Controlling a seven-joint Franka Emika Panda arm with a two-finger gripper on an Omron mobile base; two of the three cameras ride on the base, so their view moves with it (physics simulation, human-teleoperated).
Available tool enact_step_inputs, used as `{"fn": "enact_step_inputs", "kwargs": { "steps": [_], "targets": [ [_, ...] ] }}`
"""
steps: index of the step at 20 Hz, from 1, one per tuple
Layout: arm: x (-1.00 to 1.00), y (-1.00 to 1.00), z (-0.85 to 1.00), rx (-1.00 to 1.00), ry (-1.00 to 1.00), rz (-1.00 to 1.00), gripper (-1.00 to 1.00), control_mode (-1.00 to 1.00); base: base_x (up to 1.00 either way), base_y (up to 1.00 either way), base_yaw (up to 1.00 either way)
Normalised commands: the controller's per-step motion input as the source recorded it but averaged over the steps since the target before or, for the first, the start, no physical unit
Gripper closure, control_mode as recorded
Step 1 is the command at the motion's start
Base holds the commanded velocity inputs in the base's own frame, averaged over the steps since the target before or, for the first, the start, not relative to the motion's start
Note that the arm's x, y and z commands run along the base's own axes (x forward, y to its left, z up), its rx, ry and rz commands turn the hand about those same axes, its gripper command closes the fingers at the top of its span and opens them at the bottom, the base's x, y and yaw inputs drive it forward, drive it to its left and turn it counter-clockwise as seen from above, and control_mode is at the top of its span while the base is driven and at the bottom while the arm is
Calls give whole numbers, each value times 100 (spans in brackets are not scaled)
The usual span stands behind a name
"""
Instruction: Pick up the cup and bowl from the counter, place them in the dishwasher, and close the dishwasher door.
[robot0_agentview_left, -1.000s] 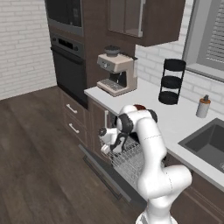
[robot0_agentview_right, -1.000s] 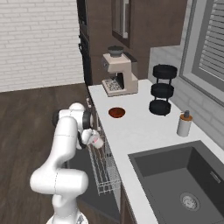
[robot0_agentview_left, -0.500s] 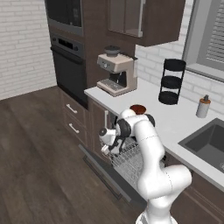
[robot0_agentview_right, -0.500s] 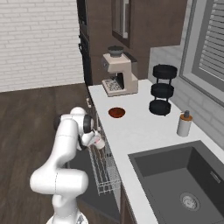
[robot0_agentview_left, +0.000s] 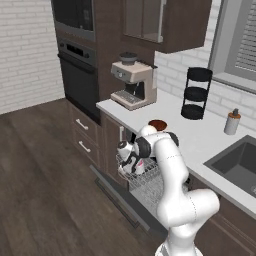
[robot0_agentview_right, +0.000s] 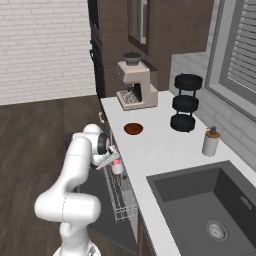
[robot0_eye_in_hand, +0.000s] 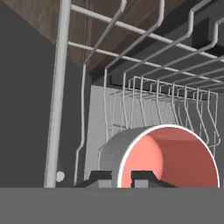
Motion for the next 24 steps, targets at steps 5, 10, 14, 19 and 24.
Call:
{"fn": "enact_step_inputs", "kwargs": {
  "steps": [5, 10, 14, 19, 24],
  "targets": [
    [-30, 45, -10, 2, 9, 4, -100, -100, 0, 0, 0],
    [-70, 82, 2, 0, 0, 7, -100, -100, 0, 0, 0],
    [-82, 46, 78, 0, -16, 3, -100, -100, 0, 0, 0],
    [-83, 2, 100, 0, -25, 0, -100, -100, 0, 0, 0],
    [-70, -1, 100, 0, -23, 0, -100, -100, 0, 0, 0]
  ]
}}
